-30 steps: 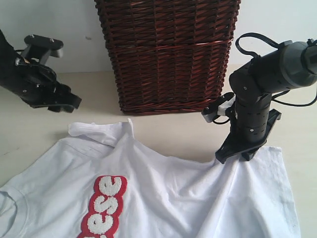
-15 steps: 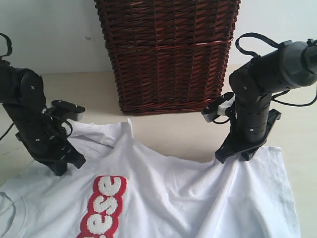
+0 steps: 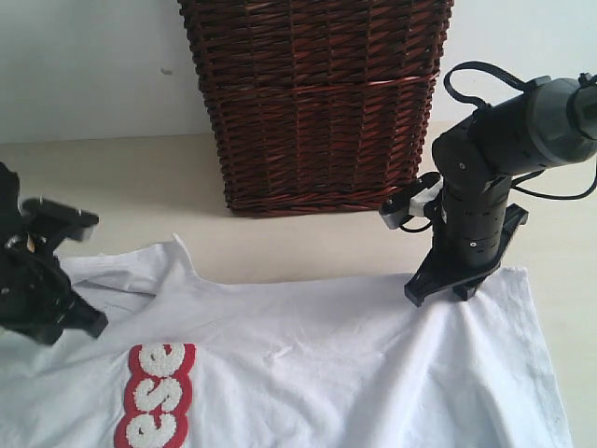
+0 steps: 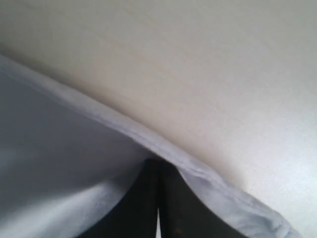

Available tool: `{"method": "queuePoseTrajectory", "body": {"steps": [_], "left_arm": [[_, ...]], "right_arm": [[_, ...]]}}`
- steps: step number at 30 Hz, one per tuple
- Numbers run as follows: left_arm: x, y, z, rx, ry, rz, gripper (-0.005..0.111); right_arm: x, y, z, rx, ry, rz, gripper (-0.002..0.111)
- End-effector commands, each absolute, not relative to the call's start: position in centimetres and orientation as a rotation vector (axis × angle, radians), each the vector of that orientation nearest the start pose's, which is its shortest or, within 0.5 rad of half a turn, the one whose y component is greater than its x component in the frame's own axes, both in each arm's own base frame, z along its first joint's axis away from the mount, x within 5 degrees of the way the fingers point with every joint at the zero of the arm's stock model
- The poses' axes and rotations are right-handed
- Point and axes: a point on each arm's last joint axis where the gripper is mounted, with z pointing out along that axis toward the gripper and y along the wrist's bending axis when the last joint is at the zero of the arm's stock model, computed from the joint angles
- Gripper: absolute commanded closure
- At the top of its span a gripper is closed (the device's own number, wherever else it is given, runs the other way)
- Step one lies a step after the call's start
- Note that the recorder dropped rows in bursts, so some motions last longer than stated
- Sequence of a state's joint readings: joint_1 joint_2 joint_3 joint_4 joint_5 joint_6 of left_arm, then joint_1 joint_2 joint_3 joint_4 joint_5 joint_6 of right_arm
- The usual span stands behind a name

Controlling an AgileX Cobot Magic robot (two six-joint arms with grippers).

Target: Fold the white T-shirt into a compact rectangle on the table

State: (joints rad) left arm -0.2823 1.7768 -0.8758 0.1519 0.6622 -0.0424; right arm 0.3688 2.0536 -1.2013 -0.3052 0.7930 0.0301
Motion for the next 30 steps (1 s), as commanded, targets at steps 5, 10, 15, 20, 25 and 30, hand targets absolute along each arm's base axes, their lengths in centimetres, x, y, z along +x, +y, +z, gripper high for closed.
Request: {"method": "queuePoseTrajectory", "body": {"steps": [5,10,15,20,25,30], "left_arm": [[30.8,-8.4,16.4,0.448,2.613,-0.007,0.087],[31.2,-8.3,13.9,0.552,2.648,0.045,0.056],[32.6,-8.5,12.2,0.569,2.58,0.026,0.056],[35.2,-8.1,11.0,0.505,2.559,0.018,0.072],[37.3,-8.4,10.9,0.476,2.502,0.002,0.065],[38.8,-8.7,12.3,0.42,2.449,-0.016,0.052]], "right_arm": [[34.9,11.4,9.9,-0.824,2.948,-0.292,0.108],[34.9,11.4,9.9,-0.823,2.945,-0.291,0.108],[34.9,11.4,9.9,-0.824,2.947,-0.292,0.108],[34.9,11.4,9.9,-0.821,2.954,-0.296,0.108],[34.9,11.4,9.9,-0.825,2.951,-0.295,0.108],[34.9,11.4,9.9,-0.825,2.951,-0.295,0.108]]}}
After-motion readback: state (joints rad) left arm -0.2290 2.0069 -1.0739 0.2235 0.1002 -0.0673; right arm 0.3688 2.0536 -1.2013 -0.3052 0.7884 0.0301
